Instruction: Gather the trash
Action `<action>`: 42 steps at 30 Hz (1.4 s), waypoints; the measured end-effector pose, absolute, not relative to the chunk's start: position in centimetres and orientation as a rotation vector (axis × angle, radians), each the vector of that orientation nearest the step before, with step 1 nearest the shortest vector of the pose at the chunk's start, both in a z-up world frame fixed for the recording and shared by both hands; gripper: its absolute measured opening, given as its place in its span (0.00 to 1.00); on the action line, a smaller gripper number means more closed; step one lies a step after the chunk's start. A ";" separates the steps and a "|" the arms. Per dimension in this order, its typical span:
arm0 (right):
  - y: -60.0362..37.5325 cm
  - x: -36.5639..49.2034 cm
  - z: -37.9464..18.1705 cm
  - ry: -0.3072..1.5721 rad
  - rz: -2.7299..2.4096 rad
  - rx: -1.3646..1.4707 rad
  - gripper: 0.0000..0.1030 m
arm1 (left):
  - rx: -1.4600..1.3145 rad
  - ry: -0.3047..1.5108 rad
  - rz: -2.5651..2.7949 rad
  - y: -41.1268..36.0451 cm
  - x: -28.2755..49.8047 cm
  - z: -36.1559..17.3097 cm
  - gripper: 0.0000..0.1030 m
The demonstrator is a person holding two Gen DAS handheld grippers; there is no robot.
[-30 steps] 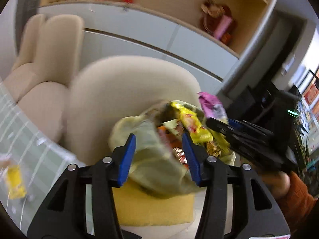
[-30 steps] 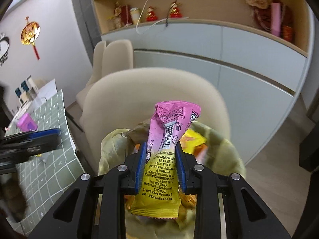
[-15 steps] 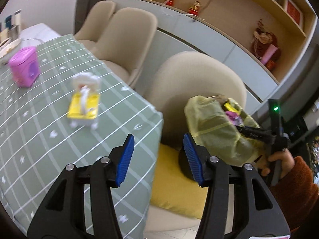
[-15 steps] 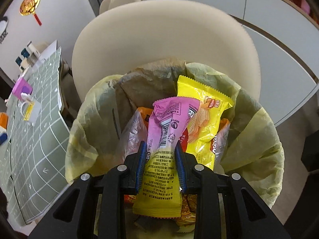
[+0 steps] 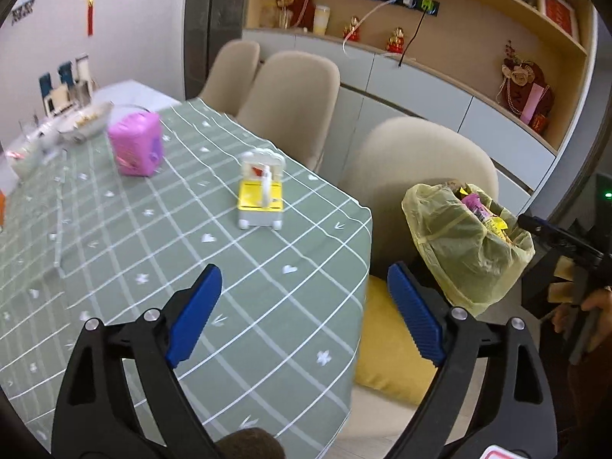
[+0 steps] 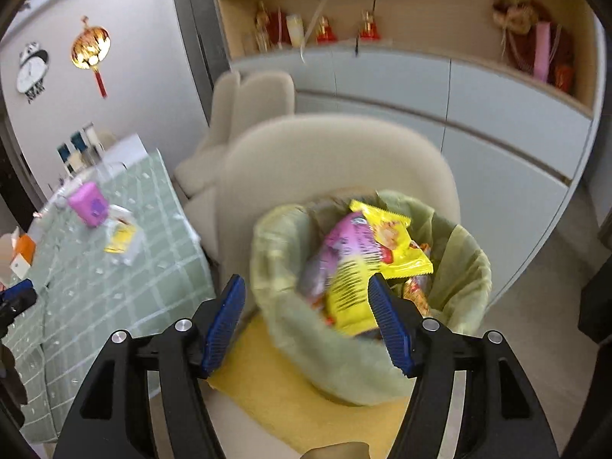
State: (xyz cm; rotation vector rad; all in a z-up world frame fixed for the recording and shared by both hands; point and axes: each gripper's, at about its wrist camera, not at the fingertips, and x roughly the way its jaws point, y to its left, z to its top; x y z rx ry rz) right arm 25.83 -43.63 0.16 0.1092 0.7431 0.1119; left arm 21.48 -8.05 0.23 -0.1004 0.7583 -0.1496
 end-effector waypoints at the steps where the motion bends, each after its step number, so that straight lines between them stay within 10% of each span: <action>1: -42.9 24.3 0.9 0.711 0.122 0.119 0.61 | -0.099 0.743 -0.150 -7.7 20.4 0.6 0.82; 20: -26.8 5.3 3.4 0.539 0.208 0.034 0.61 | 0.034 0.541 -0.040 -4.3 7.2 3.6 0.82; 42: -24.3 3.7 4.3 0.511 0.187 0.013 0.61 | 0.008 0.523 -0.022 -2.6 5.0 4.7 0.82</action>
